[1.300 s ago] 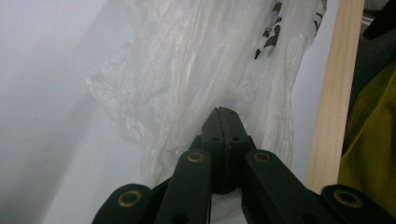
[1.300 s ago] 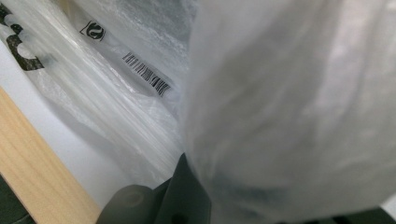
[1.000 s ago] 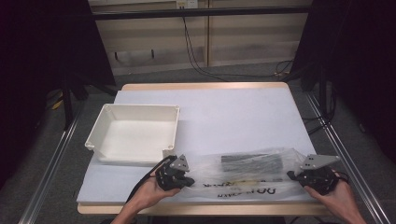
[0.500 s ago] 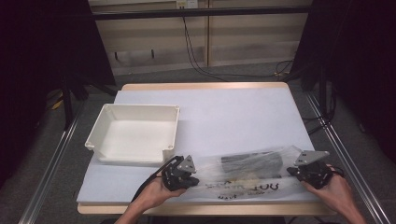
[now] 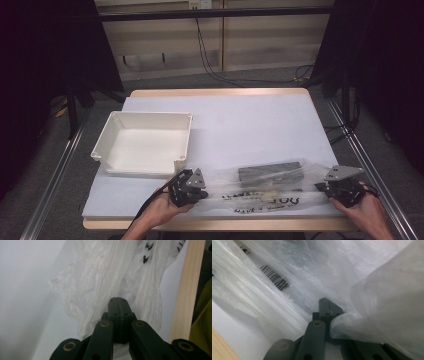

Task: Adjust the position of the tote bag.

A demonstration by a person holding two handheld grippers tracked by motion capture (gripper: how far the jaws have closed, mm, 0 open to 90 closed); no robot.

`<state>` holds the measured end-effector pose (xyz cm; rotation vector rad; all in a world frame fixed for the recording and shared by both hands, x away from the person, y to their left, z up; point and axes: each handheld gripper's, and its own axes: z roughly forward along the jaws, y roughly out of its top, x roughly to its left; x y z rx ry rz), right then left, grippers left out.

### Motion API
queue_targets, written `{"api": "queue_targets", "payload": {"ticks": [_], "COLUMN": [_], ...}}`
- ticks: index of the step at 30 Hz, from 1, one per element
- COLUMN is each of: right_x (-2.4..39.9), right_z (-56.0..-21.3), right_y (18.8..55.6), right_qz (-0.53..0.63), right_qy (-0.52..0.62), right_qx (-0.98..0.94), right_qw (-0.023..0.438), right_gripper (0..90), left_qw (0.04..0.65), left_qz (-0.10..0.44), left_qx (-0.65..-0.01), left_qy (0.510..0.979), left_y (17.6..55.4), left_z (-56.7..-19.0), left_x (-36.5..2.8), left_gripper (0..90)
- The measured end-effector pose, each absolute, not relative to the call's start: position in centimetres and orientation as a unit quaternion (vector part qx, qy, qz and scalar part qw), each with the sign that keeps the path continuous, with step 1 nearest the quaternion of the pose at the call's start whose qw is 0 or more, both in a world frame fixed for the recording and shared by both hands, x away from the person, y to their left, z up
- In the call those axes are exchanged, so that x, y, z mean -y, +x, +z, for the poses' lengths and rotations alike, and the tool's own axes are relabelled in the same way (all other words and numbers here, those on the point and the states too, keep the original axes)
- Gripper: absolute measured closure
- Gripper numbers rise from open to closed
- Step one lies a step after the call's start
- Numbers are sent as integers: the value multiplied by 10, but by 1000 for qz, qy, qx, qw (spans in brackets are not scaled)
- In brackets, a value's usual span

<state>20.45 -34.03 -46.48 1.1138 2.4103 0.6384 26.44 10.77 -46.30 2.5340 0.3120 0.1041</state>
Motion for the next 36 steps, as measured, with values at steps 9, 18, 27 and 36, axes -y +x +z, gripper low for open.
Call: {"api": "queue_targets", "payload": {"ticks": [9,18,27,36], "right_x": [337,324,318,309], "right_z": [-461,-443,-423,-421], "right_y": [204,197,199,204], "right_qz": [270,356,414,416], "right_qy": [382,344,313,297], "right_qx": [-862,-850,-835,-842], "right_qw": [198,178,183,173], "right_gripper": [900,831,751,752], "left_qw": [313,367,431,435], "left_qz": [12,-11,-17,-19], "left_qx": [-136,-123,-97,-80], "left_qy": [940,922,897,897], "left_y": [270,266,265,275], "left_z": [-465,-450,-425,-423], "left_x": [-111,-107,-86,-56], "left_gripper": [898,845,738,683]}}
